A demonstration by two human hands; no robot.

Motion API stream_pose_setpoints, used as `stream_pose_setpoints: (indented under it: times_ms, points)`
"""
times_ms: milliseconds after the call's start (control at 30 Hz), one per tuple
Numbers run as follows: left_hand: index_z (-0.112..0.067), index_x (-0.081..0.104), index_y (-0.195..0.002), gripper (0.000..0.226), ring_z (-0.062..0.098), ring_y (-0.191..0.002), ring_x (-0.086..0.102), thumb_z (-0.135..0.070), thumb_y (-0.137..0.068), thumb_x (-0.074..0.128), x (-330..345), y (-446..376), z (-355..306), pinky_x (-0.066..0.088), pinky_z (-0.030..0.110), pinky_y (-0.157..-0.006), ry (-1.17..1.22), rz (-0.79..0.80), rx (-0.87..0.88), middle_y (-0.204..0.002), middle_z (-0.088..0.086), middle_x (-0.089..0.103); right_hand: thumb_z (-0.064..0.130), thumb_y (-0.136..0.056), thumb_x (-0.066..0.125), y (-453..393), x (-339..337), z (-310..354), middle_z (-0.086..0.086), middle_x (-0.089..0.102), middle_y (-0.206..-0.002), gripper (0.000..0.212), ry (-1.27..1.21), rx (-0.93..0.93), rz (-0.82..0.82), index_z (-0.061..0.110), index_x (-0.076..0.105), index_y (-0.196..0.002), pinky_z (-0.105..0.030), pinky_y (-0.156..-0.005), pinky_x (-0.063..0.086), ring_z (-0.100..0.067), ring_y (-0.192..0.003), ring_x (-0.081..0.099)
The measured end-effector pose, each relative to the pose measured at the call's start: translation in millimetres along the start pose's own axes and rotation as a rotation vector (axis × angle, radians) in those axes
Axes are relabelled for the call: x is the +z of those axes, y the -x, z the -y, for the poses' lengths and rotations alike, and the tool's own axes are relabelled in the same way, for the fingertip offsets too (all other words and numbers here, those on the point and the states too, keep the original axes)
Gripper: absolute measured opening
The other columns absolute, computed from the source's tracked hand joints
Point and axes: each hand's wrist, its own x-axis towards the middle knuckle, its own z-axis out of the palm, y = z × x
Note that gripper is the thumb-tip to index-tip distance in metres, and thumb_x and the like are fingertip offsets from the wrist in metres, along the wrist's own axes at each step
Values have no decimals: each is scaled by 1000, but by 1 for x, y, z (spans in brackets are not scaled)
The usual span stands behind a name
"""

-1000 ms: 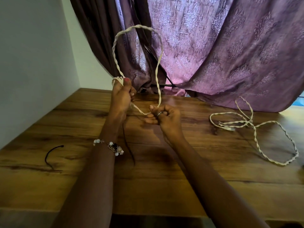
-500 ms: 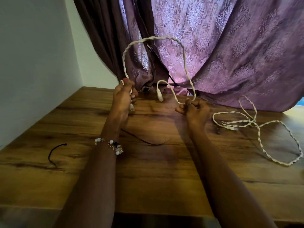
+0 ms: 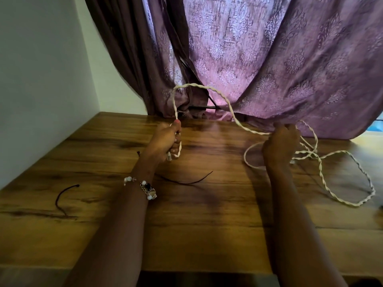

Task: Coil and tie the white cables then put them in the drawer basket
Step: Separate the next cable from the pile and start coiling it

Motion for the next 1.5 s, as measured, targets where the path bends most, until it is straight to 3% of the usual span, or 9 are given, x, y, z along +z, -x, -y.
stream_pose_setpoints:
  times_ms: [233, 367, 467, 533, 733, 900, 1100, 1300, 1500]
  points:
    - [-13, 42, -65, 36, 8, -29, 20, -25, -100, 41, 1, -6, 7, 19, 12, -36, -220, -101, -53, -47, 2, 30, 41, -55, 89, 4, -23, 17, -9, 17, -158, 140, -326, -511, 655, 25, -12, -151, -50, -116, 11, -34, -143, 12]
    - [-11, 44, -70, 27, 9, -31, 21, -18, -96, 42, 0, -9, 6, 19, 13, -36, -262, -90, -76, -50, 4, 32, 73, -62, 65, 9, -25, 41, -2, 41, -146, 103, -365, -755, 240, 32, 26, -149, -60, -107, 23, -31, -132, 34]
    - [-10, 46, -71, 34, 8, -33, 22, -28, -100, 44, 2, -5, 4, 18, 11, -37, -214, -15, -83, -43, -2, 33, 16, -80, 64, 16, -14, 59, -7, 65, -113, 44, -411, -960, 109, 18, 63, -124, -40, -88, 42, -32, -102, 56]
    - [-10, 47, -71, 37, 6, -33, 21, -33, -100, 44, 3, -2, 2, 19, 10, -37, -170, 78, -79, -41, -4, 33, -9, -66, 50, 21, -7, 64, -9, 70, -94, 50, -369, -991, 70, 12, 72, -106, -36, -74, 47, -34, -84, 59]
    - [-13, 33, -52, 52, 6, -31, 18, -32, -97, 51, 10, 7, 1, 16, 11, -35, -229, 327, -45, -39, -3, 27, -7, -65, 48, 32, -3, 64, -9, 67, -85, 46, -461, -864, 87, 6, 69, -104, -34, -66, 49, -28, -78, 58]
    - [-12, 45, -52, 50, 5, -31, 16, -28, -100, 45, 12, 5, 1, 16, 9, -38, -129, 397, -47, -41, -1, 24, 28, -78, 76, 44, 1, 71, -5, 64, -114, 58, -720, -858, 441, 8, 57, -129, -11, -71, 47, -3, -86, 57]
    - [-13, 39, -65, 39, 3, -31, 15, -30, -101, 41, 7, 0, 3, 19, 6, -39, -32, 383, -62, -45, -2, 21, -13, -68, 68, 42, 2, 76, -16, 56, -98, 36, -362, -805, -141, 5, 60, -99, -29, -74, 39, -24, -91, 41]
    - [-14, 39, -64, 43, 5, -29, 17, -37, -100, 41, 2, -2, -3, 16, 8, -39, -34, 181, -36, -40, -3, 24, 26, -76, 78, 75, -9, 86, 1, 73, -87, 22, -476, -1057, 879, 16, 76, -95, -15, -69, 46, -6, -75, 60]
    - [-15, 40, -66, 41, 5, -29, 17, -36, -101, 42, -10, -1, -12, 17, 8, -37, -12, 149, -14, -39, -4, 25, 28, -92, 50, 105, 14, 98, -9, 48, -143, 47, -354, -1164, 995, 9, 54, -134, -26, -113, 25, -21, -136, 38]
